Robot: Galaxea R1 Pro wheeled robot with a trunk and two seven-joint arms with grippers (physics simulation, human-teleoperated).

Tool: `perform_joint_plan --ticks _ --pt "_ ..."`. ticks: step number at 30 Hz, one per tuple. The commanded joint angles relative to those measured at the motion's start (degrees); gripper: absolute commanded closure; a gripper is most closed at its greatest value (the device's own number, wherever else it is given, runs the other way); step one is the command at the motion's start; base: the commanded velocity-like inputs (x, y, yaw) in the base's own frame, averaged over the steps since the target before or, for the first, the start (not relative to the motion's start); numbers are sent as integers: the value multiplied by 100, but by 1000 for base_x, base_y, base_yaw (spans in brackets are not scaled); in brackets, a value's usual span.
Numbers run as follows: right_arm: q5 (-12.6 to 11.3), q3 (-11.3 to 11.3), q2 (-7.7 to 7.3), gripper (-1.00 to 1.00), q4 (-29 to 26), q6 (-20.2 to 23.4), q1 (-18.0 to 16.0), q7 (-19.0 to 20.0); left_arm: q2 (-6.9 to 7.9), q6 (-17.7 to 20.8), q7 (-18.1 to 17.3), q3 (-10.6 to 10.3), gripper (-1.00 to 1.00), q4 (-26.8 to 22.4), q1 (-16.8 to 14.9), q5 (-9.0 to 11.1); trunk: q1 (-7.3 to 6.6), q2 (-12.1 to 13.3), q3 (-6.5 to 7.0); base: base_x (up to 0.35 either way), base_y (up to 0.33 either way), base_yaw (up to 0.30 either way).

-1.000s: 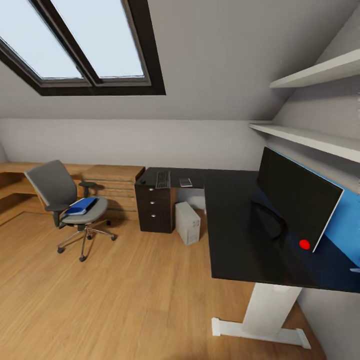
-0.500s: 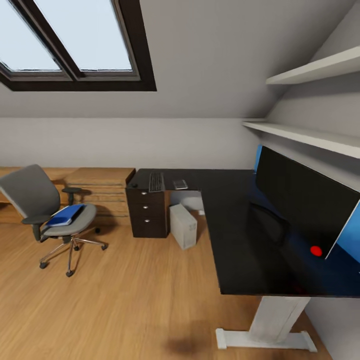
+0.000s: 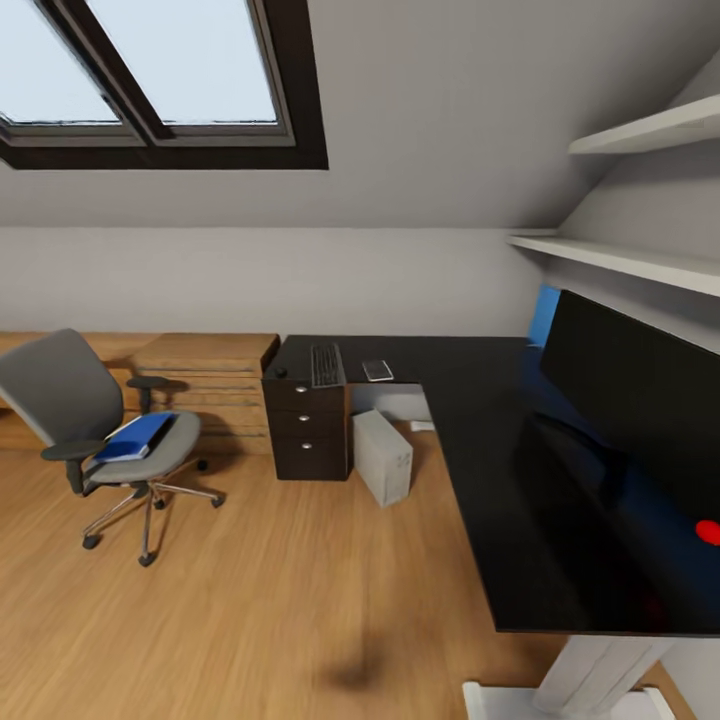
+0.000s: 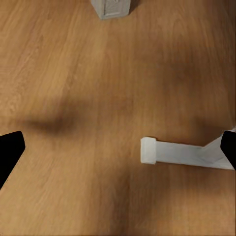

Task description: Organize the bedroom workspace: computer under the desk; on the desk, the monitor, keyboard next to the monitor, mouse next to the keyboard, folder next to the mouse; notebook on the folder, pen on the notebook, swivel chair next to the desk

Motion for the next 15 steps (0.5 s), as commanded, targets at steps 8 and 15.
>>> perform_joint_plan --ticks 8,15 --pt "-60 44 -15 -100 6 -23 -5 -13 3 0 34 -47 -100 -12 -1 15 3 -5 -77 233 273 0" --pt "-61 44 -22 -100 6 -41 -5 -13 16 0 29 -45 -100 -12 -1 15 3 -5 -95 143 308 0"
